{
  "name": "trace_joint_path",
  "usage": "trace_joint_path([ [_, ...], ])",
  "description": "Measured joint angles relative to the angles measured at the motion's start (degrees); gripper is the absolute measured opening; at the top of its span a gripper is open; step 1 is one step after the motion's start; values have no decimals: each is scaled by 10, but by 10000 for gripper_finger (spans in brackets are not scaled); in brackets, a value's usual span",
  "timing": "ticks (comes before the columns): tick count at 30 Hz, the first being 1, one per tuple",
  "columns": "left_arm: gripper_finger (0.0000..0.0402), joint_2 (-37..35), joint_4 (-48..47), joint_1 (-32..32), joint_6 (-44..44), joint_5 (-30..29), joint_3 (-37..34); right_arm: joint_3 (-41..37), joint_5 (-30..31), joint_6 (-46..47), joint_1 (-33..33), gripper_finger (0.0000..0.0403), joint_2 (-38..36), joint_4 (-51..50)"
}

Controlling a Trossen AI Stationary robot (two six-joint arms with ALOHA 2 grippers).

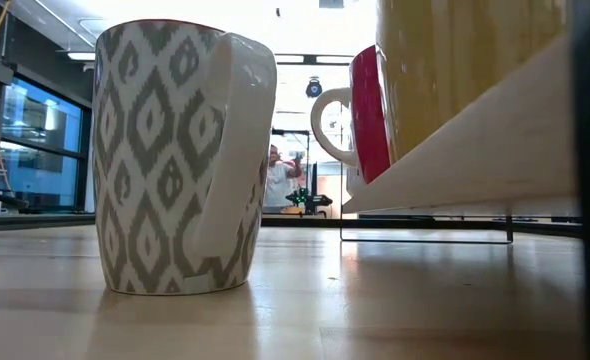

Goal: Place coffee mugs
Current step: Move the red and white mug to the lower middle of the table

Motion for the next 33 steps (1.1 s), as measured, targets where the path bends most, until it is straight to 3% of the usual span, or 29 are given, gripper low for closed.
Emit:
trace_joint_path([
  [8,161,0,85,-13,-45,19,-46,0,-11,0,0,30,0,-3],
  [20,161,0,108,-20,-53,25,-97,0,-26,0,0,30,0,-4],
  [33,161,3,235,-19,-92,27,-158,0,-28,-3,0,30,0,-7],
])
